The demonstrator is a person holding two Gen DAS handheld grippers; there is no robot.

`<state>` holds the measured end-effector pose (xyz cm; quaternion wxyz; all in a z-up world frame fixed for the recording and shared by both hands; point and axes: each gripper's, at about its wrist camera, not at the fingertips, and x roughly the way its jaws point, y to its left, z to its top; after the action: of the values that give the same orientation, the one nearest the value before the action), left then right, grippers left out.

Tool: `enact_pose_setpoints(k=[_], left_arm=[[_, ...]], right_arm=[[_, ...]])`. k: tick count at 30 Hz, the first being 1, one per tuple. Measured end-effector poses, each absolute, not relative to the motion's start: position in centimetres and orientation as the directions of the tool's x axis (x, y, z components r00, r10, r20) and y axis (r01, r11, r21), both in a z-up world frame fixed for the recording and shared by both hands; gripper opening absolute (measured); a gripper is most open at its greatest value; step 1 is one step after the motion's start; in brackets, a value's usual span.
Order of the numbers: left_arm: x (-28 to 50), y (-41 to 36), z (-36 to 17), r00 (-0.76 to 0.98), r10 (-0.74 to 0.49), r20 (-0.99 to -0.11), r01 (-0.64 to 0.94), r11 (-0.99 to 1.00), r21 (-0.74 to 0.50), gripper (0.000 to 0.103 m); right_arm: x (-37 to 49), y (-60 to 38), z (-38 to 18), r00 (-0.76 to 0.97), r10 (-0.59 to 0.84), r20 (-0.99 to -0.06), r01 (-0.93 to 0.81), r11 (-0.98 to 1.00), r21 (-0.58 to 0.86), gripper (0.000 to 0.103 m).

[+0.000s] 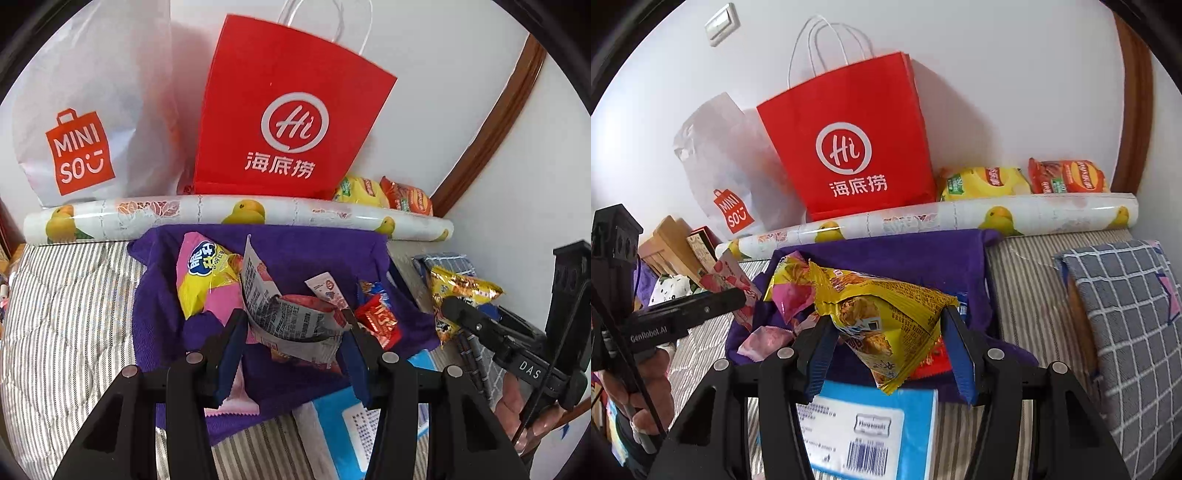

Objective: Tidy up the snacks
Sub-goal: 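Carry the yellow chip bag and white paper bag over the purple towel, then open the right tool to drop the yellow bag while the left tool drops the white bag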

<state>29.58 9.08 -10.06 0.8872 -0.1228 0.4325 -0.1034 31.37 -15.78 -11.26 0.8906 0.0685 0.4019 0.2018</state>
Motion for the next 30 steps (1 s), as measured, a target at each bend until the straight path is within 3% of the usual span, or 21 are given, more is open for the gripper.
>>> enact_pose_setpoints(k=[9,30], left_arm=[[31.7,9.7,-12.8,0.559,-0.257,-0.788,0.034,0.957,-0.288,0.048],[32.7,8.4,-13.7,0.536,-0.309,-0.786,0.068,0.943,-0.325,0.048]], right_arm=[[34.8,-14.8,-14.4,0.536,0.413,-0.736,-0.294,0.909,0.295,0.056],[36.8,-13.1,-17.5,0.45,0.411,-0.793,-0.321,0.903,0.286,0.059]])
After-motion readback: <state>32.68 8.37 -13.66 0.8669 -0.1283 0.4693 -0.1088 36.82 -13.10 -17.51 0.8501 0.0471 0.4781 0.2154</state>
